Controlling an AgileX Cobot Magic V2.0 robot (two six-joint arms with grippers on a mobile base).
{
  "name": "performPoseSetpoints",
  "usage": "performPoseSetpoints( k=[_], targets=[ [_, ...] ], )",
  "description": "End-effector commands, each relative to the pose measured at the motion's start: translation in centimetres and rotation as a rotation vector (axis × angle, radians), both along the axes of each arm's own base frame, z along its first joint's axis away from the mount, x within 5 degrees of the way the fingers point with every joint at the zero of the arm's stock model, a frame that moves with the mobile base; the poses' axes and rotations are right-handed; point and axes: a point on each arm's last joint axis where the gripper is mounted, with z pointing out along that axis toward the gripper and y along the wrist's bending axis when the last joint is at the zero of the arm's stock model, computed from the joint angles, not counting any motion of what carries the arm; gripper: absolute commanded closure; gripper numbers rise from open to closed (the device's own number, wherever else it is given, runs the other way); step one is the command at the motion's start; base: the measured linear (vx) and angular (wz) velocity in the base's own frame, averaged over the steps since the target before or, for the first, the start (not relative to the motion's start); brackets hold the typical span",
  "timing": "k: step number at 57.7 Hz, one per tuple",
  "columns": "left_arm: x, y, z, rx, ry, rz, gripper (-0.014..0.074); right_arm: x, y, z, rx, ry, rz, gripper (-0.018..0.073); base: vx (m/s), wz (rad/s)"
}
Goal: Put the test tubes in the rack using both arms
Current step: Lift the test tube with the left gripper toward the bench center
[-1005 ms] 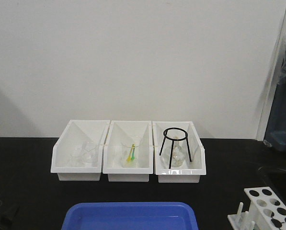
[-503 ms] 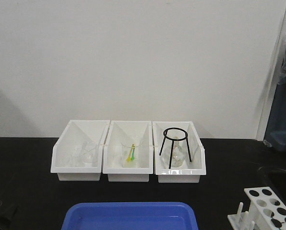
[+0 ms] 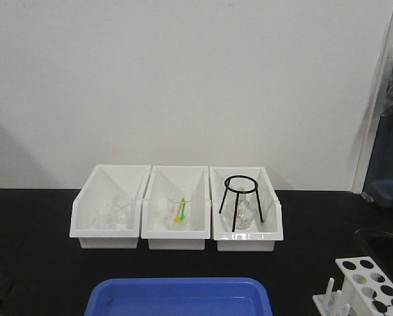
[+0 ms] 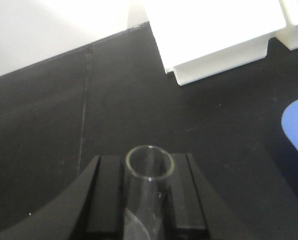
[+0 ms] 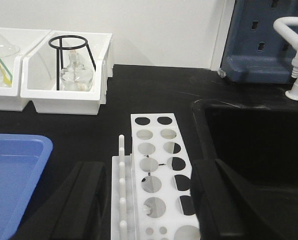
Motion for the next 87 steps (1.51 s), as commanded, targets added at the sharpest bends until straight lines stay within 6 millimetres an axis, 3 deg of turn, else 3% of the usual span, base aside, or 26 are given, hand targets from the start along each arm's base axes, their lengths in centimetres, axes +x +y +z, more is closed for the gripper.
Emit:
performPoseSetpoints(
  k=[1,25,45,62,75,87],
  targets=[
    [0.5,-0.1,2.1,-0.018,-0.127,0.004,0.0402,0.4,0.0,1.7,-0.01,-0.104,0.002,0.0111,0.0,0.0],
    [0.3,0.1,2.9,-0.047,-0.158,0.039,0.0598,0.4,0.0,1.7,-0.01,-0.104,0.002,0.0111,0.0,0.0],
    [-1.0,0.6,6.1,-0.099,-0.277,0.092,0.0602,0.4,0.0,1.7,-0.008,-0.104,0.002,0.0111,0.0,0.0],
    [-3.2,1.0,10.3,-0.182,-0.436,0.13,0.0601,0.5,0.0,2.1,-0.011,-0.148,0.006,0.0111,0.0,0.0],
    [-2.3,0.3,15.5,-0.309,-0.501,0.096,0.0601,0.6,0.0,2.0,0.011,-0.133,0.001,0.0111,0.0,0.0],
    [-1.3,-1.9,17.8,-0.464,-0.508,0.019,0.0601,2.7,1.0,3.5,-0.054,-0.073,0.089,0.0111,0.0,0.0]
  ],
)
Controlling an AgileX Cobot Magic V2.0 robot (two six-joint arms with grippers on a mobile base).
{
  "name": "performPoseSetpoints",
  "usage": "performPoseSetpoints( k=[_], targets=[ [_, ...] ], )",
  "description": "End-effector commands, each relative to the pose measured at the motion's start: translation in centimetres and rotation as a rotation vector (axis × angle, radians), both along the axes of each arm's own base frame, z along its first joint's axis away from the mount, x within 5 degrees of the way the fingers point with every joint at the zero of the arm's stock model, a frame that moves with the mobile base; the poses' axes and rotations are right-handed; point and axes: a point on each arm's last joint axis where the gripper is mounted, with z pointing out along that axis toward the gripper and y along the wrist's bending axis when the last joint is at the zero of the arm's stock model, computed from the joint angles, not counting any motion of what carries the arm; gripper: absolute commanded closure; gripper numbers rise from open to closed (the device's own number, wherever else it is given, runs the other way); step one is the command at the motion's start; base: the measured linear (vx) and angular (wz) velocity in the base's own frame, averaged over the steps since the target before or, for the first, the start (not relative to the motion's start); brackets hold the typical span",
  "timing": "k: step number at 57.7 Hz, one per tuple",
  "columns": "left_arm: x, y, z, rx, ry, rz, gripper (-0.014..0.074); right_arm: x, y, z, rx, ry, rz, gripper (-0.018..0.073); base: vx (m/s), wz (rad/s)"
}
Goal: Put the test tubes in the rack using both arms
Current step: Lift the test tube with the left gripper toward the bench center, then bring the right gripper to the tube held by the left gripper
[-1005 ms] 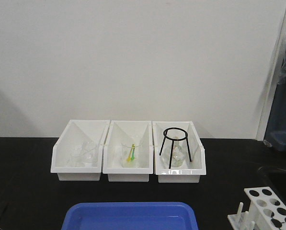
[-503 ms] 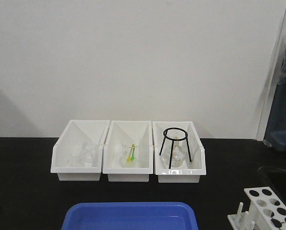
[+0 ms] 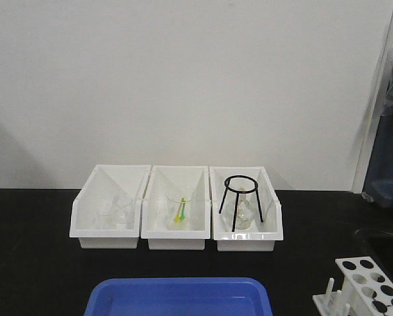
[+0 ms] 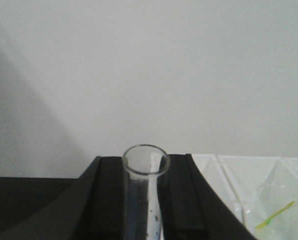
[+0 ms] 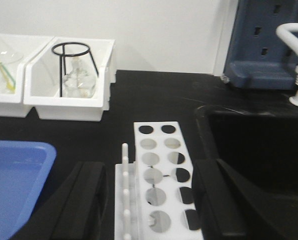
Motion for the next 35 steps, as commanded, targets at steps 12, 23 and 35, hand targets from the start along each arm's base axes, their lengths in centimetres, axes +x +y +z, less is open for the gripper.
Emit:
performPoseSetpoints(
  k=[12,23,35],
  targets=[
    [1.6,-4.1,1.3,-0.232,-0.072,-0.153,0.0598,5.3,4.3,4.1,-0.061,0.061,0.242,0.0111,0.0,0.0],
    [3.9,-7.3,-0.8,-0.436,0.047,-0.234,0.0598,8.8,9.8,4.7,-0.099,0.13,0.435,0.0111,0.0,0.0],
    [6.3,-11.1,-2.3,-0.447,0.115,-0.32,0.0598,11.8,15.8,5.1,-0.177,0.228,0.59,0.0111,0.0,0.0]
  ],
)
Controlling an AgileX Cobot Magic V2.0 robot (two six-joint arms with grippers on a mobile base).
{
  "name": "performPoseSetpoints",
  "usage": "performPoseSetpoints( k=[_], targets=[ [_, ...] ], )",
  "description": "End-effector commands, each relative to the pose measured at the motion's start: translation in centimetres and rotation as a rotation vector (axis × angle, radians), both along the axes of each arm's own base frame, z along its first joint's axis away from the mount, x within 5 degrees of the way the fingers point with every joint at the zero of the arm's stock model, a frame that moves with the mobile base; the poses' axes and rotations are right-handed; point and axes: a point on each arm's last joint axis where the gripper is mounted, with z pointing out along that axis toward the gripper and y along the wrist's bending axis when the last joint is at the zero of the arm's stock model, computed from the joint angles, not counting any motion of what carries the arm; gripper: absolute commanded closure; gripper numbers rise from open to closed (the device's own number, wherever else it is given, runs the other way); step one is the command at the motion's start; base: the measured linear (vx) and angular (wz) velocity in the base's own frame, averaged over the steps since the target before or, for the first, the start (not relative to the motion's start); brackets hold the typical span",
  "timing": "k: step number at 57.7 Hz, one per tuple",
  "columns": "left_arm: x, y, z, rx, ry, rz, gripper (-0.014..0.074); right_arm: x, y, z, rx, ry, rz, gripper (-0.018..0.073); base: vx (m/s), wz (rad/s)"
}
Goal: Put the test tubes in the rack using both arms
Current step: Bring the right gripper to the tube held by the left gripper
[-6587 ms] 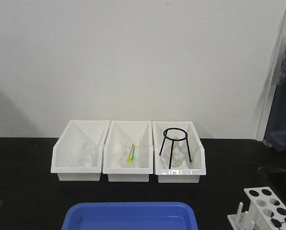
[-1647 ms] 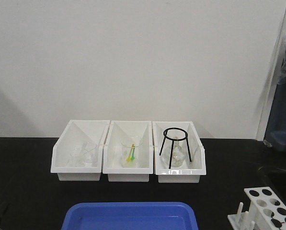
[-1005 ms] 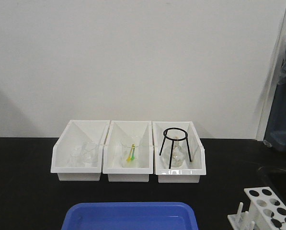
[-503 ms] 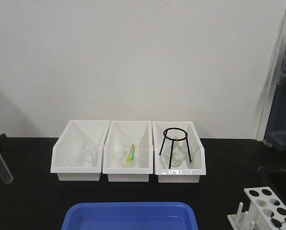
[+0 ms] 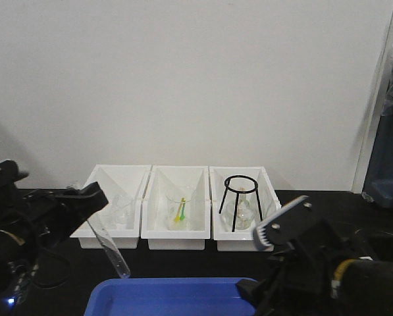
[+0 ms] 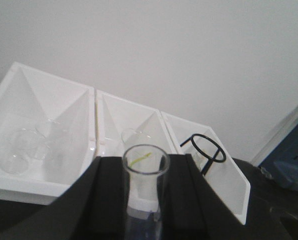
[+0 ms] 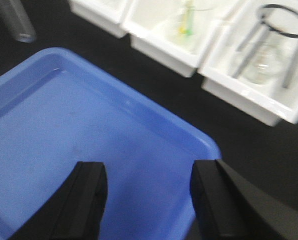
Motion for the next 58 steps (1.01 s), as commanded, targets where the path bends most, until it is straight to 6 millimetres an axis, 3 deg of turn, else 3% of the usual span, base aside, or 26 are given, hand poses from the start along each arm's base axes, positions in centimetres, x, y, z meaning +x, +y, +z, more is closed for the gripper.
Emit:
performPoseSetpoints(
  k=[1,9,26,38,58],
  targets=[
    [0.5,-1.4,2.7,-0.077,-0.132,-0.031,0.0598,1.1,2.3,2.5,0.022,-0.077,0.063,0.0111,0.0,0.0],
    [0.8,-3.1,1.9,-0.133,-0.085,-0.065,0.0598,2.7,5.1,2.7,-0.022,-0.044,0.118,0.0111,0.0,0.0],
    [0.0,-5.2,1.1,-0.17,-0.021,-0.123,0.0598,5.5,8.3,3.2,0.012,0.007,0.194,0.0111,0.0,0.0],
    [-0.5,-6.0,0.8,-0.275,0.057,-0.136,0.0595,6.4,9.0,2.5,0.004,-0.005,0.215,0.0111,0.0,0.0],
    [-1.2,-7.1,0.7,-0.291,0.092,-0.168,0.0595,7.1,9.2,2.3,0.035,-0.041,0.191,0.0111,0.0,0.0]
  ],
)
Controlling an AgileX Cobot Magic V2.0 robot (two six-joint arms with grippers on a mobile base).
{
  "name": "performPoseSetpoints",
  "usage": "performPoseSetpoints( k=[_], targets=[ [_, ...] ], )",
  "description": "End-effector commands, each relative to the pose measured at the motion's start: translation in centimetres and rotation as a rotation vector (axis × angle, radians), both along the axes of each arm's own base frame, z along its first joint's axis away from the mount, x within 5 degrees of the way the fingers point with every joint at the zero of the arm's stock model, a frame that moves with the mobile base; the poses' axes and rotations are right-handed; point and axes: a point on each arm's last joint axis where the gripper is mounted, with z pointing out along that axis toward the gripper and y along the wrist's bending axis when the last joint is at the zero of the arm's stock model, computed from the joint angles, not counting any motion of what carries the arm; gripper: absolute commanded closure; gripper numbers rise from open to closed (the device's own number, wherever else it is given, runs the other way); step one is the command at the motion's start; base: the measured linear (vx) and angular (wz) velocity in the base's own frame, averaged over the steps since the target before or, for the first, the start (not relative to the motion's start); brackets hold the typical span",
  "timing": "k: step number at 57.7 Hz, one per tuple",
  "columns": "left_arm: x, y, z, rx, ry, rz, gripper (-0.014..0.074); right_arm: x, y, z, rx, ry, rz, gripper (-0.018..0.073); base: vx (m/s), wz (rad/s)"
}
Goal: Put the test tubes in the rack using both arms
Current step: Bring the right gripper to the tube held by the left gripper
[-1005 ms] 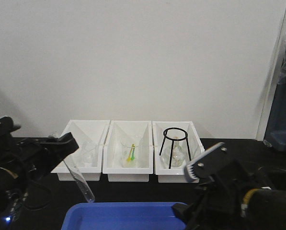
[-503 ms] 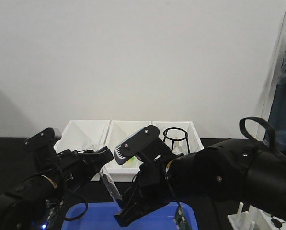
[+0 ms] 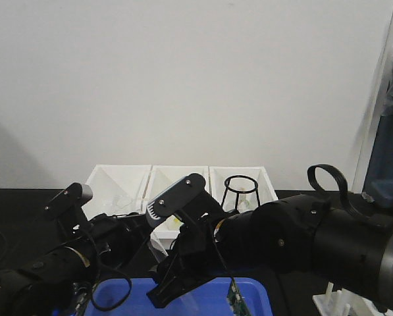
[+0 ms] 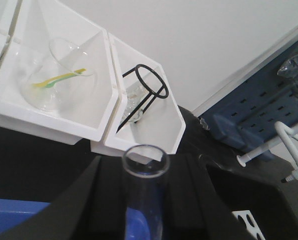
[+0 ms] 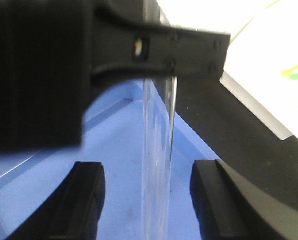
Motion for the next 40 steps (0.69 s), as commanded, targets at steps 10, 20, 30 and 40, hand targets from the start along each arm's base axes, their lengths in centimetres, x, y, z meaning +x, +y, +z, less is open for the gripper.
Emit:
performPoseSetpoints(
  k=[10,20,30,40],
  targets=[
    [-0.9,-1.1,3.1,-0.103,-0.095,-0.029,0.0595,0.8,0.2,2.0,0.082,-0.097,-0.026,0.0111,0.0,0.0],
    [-1.1,-1.4,2.8,-0.081,-0.058,-0.043,0.0595,1.0,0.2,1.7,0.074,-0.102,-0.033,0.0111,0.0,0.0],
    [-1.2,-1.4,2.6,-0.073,-0.041,-0.043,0.0595,1.2,0.2,1.8,0.093,-0.105,-0.061,0.0115,0.0,0.0],
    [-1.1,-1.4,2.7,-0.085,-0.052,-0.04,0.0595,1.2,0.2,2.0,0.118,-0.111,-0.075,0.019,0.0,0.0]
  ],
)
